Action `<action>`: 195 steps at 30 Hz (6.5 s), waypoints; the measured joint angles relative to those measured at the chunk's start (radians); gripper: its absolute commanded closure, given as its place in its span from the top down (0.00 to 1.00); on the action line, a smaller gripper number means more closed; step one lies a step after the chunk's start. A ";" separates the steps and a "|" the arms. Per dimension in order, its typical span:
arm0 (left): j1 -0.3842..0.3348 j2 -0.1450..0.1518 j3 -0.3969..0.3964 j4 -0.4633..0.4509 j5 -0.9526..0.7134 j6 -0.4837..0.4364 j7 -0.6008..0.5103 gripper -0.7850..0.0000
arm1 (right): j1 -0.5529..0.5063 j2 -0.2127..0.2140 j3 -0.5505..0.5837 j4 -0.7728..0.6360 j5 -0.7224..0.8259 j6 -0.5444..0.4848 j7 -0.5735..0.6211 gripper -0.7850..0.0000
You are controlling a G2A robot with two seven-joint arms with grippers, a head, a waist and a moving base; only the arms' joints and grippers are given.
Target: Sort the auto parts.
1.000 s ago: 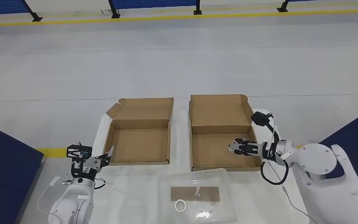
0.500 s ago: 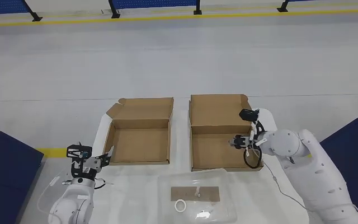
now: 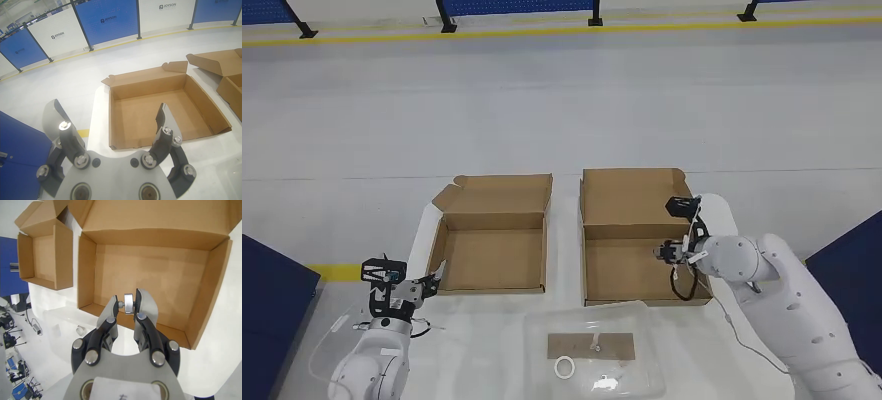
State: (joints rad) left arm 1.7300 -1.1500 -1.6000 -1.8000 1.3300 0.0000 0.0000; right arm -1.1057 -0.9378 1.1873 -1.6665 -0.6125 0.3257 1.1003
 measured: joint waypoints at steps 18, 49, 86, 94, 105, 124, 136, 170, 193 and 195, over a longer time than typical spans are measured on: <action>0.000 0.000 0.000 0.000 0.000 0.000 0.000 1.00 | 0.161 -0.056 -0.207 0.247 -0.179 0.116 0.031 0.00; 0.000 0.000 0.000 0.000 0.000 0.000 0.000 1.00 | 0.225 -0.125 -0.278 0.450 -0.178 0.108 -0.010 0.13; 0.000 0.000 0.000 0.000 0.000 0.000 0.000 1.00 | 0.144 -0.105 -0.161 0.214 -0.259 0.112 0.084 1.00; 0.000 0.000 0.000 0.000 0.000 0.000 0.000 1.00 | 0.110 -0.085 -0.102 0.061 -0.303 -0.020 0.077 1.00; 0.000 0.000 0.000 0.000 0.000 0.000 0.000 1.00 | 0.075 -0.062 -0.098 -0.144 -0.348 -0.280 0.246 1.00; 0.000 0.000 0.000 0.000 0.000 0.000 0.000 1.00 | 0.126 -0.050 -0.166 -0.242 -0.023 -0.621 0.429 1.00; 0.000 0.000 0.000 0.000 0.000 0.000 0.000 1.00 | 0.141 -0.038 -0.257 -0.262 -0.040 -0.619 0.426 1.00; 0.000 0.000 0.000 0.000 0.000 0.000 0.000 1.00 | 0.364 -0.053 -0.832 -0.178 -0.016 -0.693 0.352 1.00; 0.000 0.000 0.000 0.000 0.000 0.000 0.000 1.00 | 0.364 -0.124 -0.911 -0.054 -0.168 -0.644 0.298 1.00; 0.000 0.000 0.000 0.000 0.000 0.000 0.000 1.00 | 0.365 -0.132 -0.914 -0.041 -0.182 -0.643 0.287 1.00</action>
State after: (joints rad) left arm 1.7300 -1.1500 -1.6000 -1.8000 1.3300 0.0000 0.0000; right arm -0.7405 -1.0697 0.2732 -1.7072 -0.7947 -0.3171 1.3878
